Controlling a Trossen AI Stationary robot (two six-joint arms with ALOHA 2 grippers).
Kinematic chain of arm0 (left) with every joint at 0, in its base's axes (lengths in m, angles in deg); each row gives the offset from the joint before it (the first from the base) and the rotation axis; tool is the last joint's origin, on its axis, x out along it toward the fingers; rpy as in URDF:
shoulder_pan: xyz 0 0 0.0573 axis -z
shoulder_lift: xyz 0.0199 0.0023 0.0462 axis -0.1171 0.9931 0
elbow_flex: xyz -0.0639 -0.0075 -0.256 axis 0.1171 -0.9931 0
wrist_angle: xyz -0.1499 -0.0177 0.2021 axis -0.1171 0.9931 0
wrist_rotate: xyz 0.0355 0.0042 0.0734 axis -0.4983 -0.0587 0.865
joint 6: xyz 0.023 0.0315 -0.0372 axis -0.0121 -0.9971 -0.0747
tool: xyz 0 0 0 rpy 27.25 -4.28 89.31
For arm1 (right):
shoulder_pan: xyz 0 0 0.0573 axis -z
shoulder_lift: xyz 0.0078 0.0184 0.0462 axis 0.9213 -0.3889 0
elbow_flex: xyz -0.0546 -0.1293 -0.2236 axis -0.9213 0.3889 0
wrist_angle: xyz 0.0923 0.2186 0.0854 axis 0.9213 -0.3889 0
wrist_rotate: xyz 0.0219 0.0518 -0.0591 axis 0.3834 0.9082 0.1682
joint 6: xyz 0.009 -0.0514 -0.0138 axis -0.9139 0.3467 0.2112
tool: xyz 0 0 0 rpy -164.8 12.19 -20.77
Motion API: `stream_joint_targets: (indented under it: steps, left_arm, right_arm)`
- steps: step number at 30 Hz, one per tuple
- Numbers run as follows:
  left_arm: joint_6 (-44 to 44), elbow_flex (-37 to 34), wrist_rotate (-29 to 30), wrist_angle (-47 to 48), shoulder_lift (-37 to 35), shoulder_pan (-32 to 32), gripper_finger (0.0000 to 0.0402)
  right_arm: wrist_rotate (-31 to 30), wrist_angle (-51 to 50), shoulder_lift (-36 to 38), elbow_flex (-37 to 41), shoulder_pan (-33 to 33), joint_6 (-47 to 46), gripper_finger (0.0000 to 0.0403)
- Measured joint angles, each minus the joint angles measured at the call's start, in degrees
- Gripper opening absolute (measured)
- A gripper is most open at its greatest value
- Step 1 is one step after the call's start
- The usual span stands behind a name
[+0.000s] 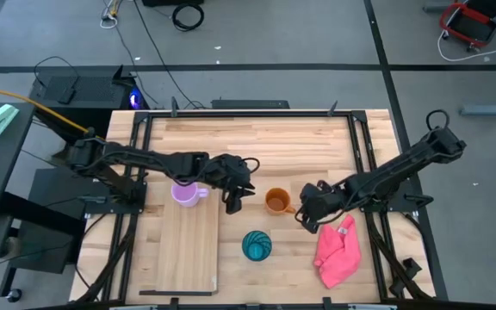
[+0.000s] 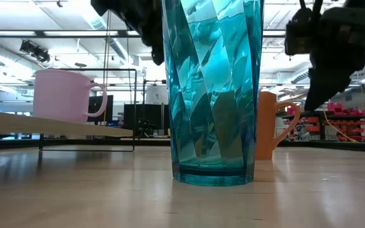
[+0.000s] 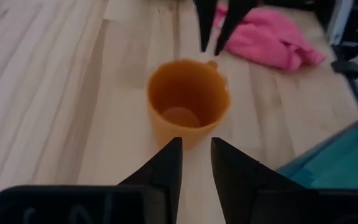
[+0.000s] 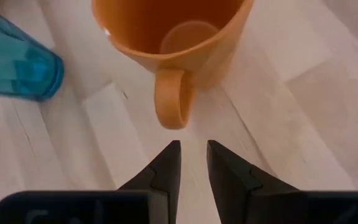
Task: Stack small to large cups/mugs on shelf
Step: Put the orange cup on the shelf
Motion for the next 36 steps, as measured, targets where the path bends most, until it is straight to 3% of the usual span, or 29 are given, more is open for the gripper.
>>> stream_joint_targets:
  steps: [17, 36]
  left_arm:
    - [1.35, 0.02, 0.1, 1.91, 3.66, -1.82, 0.0101]
    - [1.74, -0.03, 0.1, 1.82, 3.98, -1.89, 0.0096]
  right_arm:
    - [-1.82, 8.86, -3.23, 2.09, 0.64, 2.81, 0.0087]
    - [-2.1, 16.08, -3.35, 2.07, 10.14, 16.4, 0.0087]
